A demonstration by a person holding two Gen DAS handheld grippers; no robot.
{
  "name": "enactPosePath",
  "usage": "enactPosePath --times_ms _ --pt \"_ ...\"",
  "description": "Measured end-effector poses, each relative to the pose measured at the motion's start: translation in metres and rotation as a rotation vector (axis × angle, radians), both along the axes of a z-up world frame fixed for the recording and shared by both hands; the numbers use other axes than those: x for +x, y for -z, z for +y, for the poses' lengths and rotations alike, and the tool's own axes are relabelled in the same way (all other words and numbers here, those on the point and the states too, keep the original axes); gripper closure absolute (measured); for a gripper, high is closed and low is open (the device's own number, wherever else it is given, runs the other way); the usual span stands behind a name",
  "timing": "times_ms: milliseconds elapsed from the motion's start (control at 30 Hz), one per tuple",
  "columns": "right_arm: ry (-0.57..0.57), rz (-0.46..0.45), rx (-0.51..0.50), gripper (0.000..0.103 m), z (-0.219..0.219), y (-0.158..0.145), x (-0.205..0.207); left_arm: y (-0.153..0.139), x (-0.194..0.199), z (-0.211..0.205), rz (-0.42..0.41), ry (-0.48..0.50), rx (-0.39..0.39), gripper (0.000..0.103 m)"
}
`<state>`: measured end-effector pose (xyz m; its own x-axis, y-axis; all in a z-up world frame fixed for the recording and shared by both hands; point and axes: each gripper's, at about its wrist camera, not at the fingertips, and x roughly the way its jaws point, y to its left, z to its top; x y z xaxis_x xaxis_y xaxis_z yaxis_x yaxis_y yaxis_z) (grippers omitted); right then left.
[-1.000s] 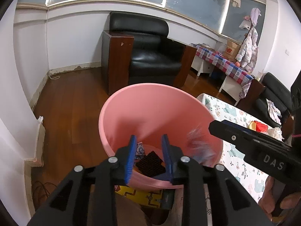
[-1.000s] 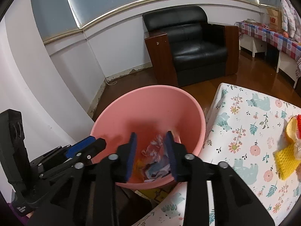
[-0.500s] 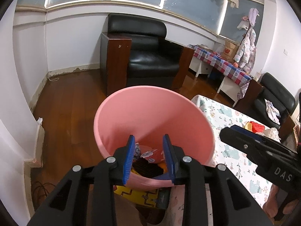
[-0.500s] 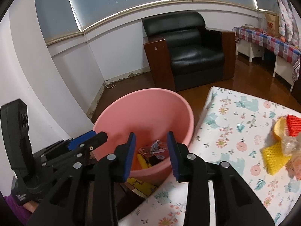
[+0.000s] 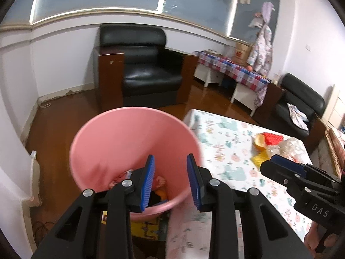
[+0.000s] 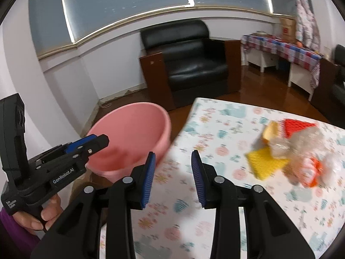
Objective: Collect trash
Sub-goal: 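Move both open tools back over the remaining trash on the table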
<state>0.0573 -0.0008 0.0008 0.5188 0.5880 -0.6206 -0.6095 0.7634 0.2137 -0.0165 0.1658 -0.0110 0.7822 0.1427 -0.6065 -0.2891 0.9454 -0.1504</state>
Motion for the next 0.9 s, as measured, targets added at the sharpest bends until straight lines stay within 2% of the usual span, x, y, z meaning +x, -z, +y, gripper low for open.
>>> enactPosePath --times_ms 167,433,700,900 --pt "0.082 -0.006 0.002 0.068 -0.038 0.001 0.001 -0.001 0.016 -0.033 0.01 0.081 0.016 0.069" --pt "0.213 0.022 0.018 0.068 -0.098 0.008 0.004 -0.001 0.037 -0.086 0.023 0.213 0.056 0.067" --pt "0.274 0.029 0.041 0.068 -0.131 0.012 0.007 -0.001 0.048 -0.122 0.042 0.276 0.074 0.067" --pt "0.286 0.034 0.055 0.068 -0.141 0.013 0.006 -0.002 0.052 -0.134 0.049 0.291 0.088 0.067"
